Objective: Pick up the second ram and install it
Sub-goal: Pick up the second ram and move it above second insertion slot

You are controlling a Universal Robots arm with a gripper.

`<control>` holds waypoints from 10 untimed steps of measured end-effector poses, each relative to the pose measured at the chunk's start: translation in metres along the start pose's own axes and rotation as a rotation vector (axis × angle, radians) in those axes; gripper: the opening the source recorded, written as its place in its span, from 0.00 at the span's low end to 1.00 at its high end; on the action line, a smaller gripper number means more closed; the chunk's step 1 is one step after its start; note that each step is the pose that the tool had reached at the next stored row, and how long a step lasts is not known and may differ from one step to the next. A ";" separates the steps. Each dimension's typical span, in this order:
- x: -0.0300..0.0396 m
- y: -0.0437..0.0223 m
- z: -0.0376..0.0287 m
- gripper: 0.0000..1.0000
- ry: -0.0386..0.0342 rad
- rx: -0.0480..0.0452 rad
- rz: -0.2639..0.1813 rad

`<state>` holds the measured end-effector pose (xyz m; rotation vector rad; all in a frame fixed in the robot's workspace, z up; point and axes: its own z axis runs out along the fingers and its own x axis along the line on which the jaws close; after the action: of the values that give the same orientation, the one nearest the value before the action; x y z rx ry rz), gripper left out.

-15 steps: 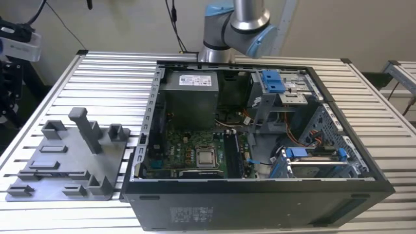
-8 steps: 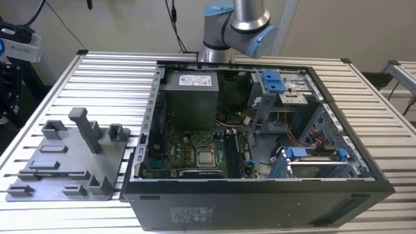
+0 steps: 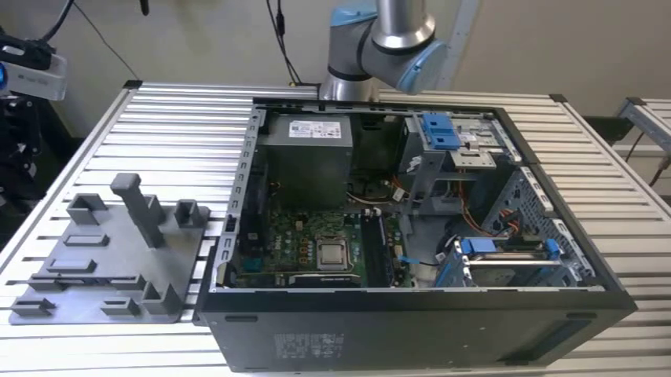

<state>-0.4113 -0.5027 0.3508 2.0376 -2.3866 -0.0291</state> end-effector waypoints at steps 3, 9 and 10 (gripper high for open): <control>0.0000 0.0000 0.0000 0.36 -0.0004 0.0000 0.000; -0.0002 0.0009 0.0044 0.36 -0.0025 0.0118 -0.019; -0.0001 0.0012 0.0054 0.36 -0.0033 0.0155 -0.026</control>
<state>-0.4125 -0.5024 0.3454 2.0768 -2.3698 -0.0141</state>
